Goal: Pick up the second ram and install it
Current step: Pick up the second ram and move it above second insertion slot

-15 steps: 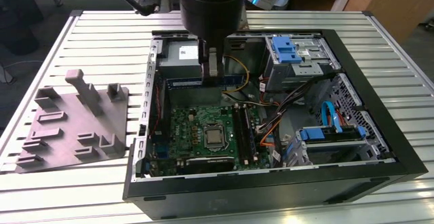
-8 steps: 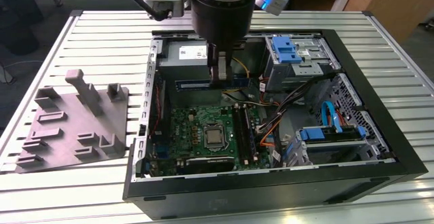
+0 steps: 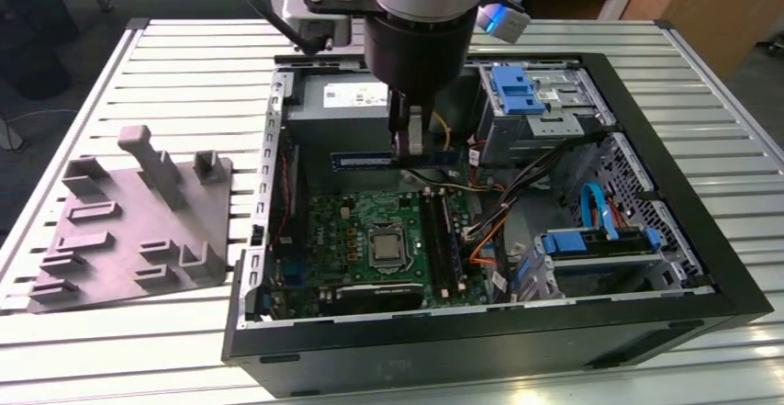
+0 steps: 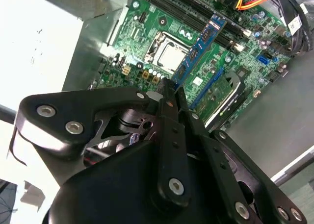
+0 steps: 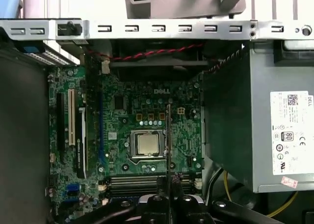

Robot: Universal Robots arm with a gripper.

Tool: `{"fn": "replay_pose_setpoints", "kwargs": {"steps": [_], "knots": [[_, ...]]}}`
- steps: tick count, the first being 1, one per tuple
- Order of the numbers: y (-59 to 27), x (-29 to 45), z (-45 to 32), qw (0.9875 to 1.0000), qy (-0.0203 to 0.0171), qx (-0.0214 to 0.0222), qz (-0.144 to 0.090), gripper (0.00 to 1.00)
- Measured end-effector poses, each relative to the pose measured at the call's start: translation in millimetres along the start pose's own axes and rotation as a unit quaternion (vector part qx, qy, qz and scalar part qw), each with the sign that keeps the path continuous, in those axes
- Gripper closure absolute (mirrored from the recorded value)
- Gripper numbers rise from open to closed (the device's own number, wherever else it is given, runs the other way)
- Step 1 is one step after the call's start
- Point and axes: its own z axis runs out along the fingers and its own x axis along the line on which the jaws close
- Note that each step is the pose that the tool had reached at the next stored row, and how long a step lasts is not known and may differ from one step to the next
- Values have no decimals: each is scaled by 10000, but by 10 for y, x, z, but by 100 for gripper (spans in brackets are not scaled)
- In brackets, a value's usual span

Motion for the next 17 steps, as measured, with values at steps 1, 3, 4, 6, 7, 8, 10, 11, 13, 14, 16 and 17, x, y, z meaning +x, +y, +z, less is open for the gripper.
{"fn": "replay_pose_setpoints", "kwargs": {"steps": [1, 3, 4, 6, 7, 8, 10, 11, 13, 14, 16, 17], "knots": [[-10, 1, 18, 10000, -1, 1, 18, 86], [-33, 2, 55, 10000, -1, 3, 54, 86], [-42, 3, 73, 10000, -1, 4, 69, 86], [-61, 4, 108, 10000, -2, 5, 96, 86], [-68, 4, 126, 9999, -2, 6, 109, 86], [-73, 5, 143, 9999, -2, 7, 119, 86], [-80, 7, 181, 9999, -3, 8, 137, 86], [-85, 8, 199, 9999, -3, 8, 146, 86], [-96, 10, 234, 9999, -3, 9, 166, 86], [-103, 11, 252, 9998, -3, 10, 177, 86], [-117, 12, 288, 9998, -4, 11, 196, 86], [-125, 13, 306, 9998, -5, 11, 206, 86]]}}
